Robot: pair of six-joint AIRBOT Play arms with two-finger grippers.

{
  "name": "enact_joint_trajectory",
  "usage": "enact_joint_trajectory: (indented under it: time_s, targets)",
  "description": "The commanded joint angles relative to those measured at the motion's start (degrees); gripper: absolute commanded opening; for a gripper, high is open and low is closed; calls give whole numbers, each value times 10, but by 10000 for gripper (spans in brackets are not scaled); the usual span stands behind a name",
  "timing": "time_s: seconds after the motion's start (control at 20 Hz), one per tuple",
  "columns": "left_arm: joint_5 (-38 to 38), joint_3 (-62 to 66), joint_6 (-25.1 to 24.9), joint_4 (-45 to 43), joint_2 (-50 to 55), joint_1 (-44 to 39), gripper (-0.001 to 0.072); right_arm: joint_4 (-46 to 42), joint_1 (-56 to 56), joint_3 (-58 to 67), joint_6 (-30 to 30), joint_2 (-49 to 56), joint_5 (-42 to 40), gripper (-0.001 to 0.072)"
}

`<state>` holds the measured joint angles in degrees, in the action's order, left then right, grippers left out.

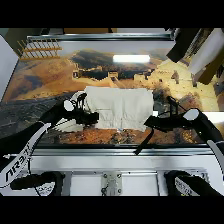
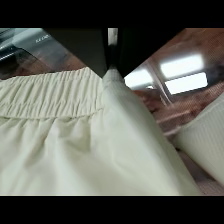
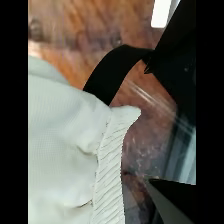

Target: Fold the clothes and pants, and hang the long-sleeved shirts on hangers.

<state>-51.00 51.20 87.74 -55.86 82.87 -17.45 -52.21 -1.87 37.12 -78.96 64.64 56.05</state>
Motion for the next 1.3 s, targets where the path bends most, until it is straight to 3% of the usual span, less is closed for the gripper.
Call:
enact_joint_trajectory:
  time_s: [0.0, 0.25, 0.3, 0.35, 0.4, 0.65, 0.7, 0.75, 0.85, 0.9, 1.1, 1.25]
  targets:
    - [0, 1, 0, 0, -1, 0, 17, 99, 7, -14, 78, 58, -38, 699]
    - [0, 1, 0, 0, -1, 0, 17, 103, 13, -14, 90, 103, -56, 697]
    - [2, 1, 0, 0, -1, 0, 17, 105, 13, -14, 94, 107, -57, 640]
    - [4, 1, 0, 0, -1, 0, 17, 105, 14, -14, 96, 112, -58, 532]
    - [5, 1, 0, 0, -1, 0, 18, 110, 17, -14, 106, 116, -59, 490]
    - [7, 1, 1, 0, -1, 0, 17, 120, 48, -14, 109, 127, -80, 487]
    - [7, 1, 1, 0, -1, 0, 18, 119, 52, -14, 112, 127, -81, 399]
    - [6, 1, 1, 0, -1, 0, 17, 119, 55, -14, 126, 126, -80, 154]
    - [4, 1, 1, 0, -1, 1, 17, 108, 55, -12, 137, 126, -79, 99]
    - [-3, 1, 1, 0, -1, 1, 17, 85, 54, -6, 136, 125, -71, 15]
    - [-21, 6, 1, 1, -47, 15, 17, -35, 44, 63, 93, 68, 8, 13]
    - [-80, 80, 1, 2, -138, 32, 17, -148, 29, 184, 45, -15, 84, 13]
